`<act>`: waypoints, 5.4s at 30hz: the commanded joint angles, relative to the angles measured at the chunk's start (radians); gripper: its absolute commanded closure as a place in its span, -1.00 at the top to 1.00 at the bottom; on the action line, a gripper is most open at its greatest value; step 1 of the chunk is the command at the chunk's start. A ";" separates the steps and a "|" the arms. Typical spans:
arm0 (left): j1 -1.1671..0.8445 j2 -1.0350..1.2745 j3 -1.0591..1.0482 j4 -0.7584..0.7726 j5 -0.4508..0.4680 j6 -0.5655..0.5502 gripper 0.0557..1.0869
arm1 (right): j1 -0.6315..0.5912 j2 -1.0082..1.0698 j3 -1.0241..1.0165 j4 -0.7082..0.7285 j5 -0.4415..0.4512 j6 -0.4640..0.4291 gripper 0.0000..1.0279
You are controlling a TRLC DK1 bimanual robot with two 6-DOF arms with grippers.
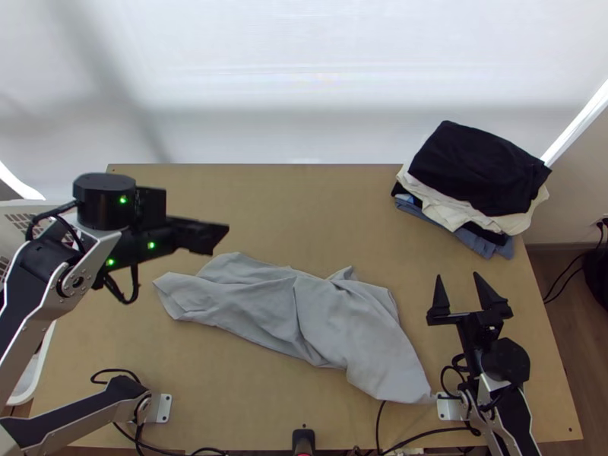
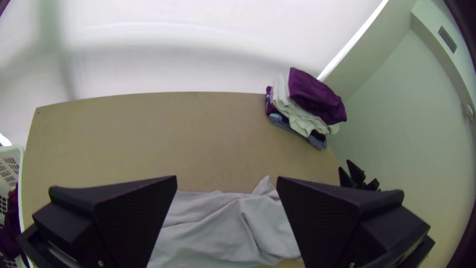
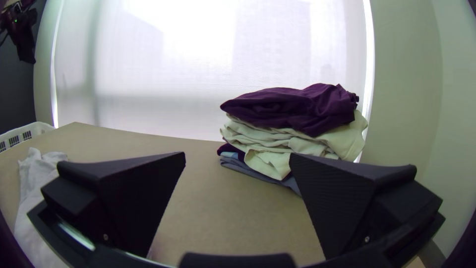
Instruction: Fold the t-shirt
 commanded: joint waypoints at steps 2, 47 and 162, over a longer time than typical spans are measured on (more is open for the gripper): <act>0.026 -0.014 -0.152 -0.054 0.015 0.028 0.90 | -0.001 -0.004 -0.022 0.017 0.008 -0.012 0.91; 0.030 0.106 -0.405 -0.168 -0.034 0.102 0.78 | 0.286 -0.004 -0.020 0.015 0.000 0.154 0.91; 0.061 -0.163 -0.675 0.013 0.095 0.002 0.90 | 0.459 2.195 1.960 -0.387 -0.411 0.655 -0.94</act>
